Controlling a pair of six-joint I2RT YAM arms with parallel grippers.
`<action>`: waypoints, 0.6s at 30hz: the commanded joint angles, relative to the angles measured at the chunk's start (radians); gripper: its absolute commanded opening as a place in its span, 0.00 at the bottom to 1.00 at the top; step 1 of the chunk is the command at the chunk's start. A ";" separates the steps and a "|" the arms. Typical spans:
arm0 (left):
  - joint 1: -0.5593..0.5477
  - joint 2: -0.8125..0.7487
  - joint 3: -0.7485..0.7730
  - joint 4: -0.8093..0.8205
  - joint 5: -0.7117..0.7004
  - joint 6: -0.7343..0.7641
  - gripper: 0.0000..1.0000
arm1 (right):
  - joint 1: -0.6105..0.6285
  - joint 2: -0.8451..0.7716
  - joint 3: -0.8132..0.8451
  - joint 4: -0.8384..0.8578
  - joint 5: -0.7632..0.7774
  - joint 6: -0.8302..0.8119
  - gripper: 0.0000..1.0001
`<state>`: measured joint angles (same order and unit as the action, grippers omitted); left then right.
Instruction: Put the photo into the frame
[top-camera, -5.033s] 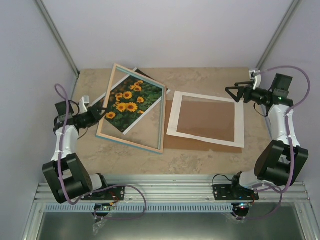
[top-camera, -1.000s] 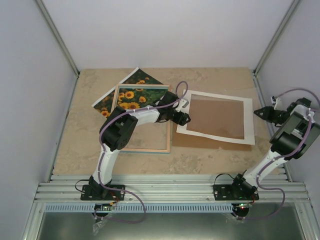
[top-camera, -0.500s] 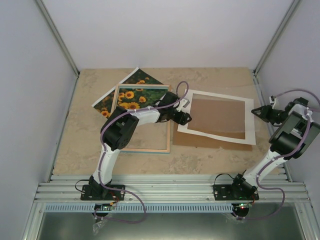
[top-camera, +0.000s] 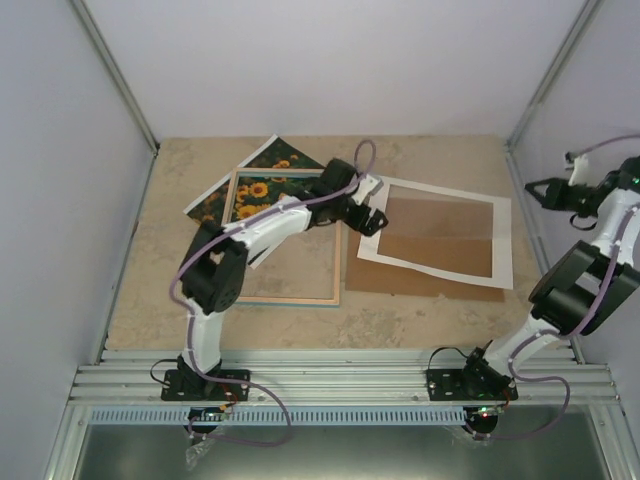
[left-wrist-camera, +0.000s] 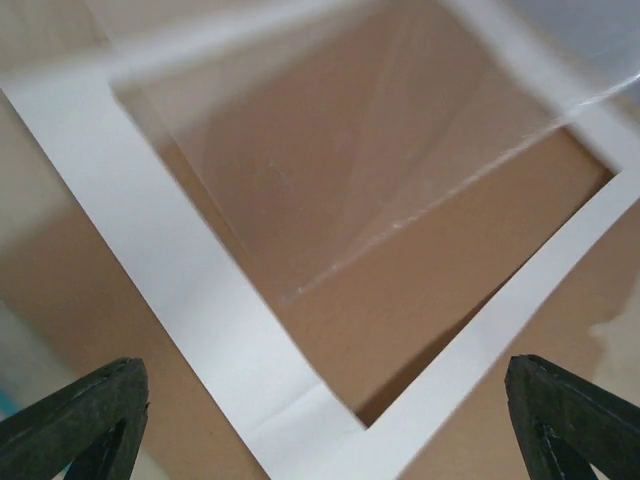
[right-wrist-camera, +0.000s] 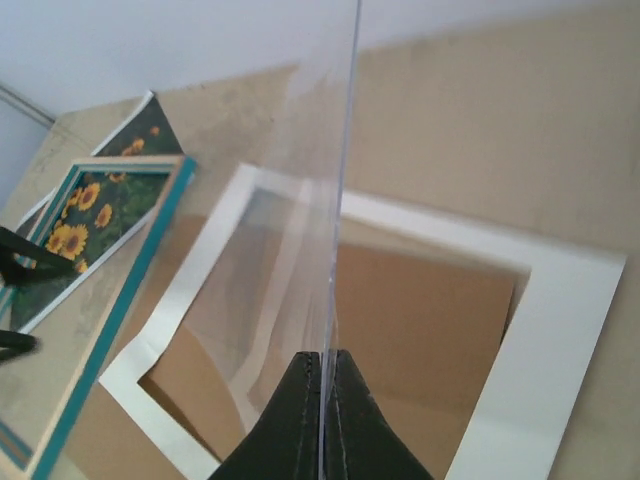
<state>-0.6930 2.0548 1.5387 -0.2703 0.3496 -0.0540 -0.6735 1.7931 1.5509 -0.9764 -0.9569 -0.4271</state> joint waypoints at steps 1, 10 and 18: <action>0.002 -0.226 0.107 -0.127 -0.030 0.120 1.00 | 0.013 -0.125 0.155 -0.130 -0.106 -0.244 0.00; 0.085 -0.516 0.100 -0.245 -0.076 0.195 0.99 | 0.056 -0.358 0.272 -0.208 -0.207 -0.551 0.01; 0.088 -0.821 -0.027 -0.310 -0.075 0.373 0.99 | 0.180 -0.595 0.192 -0.077 -0.193 -0.638 0.01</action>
<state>-0.6006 1.3647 1.5612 -0.5194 0.2893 0.2207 -0.5385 1.2743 1.7691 -1.1103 -1.1065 -0.9600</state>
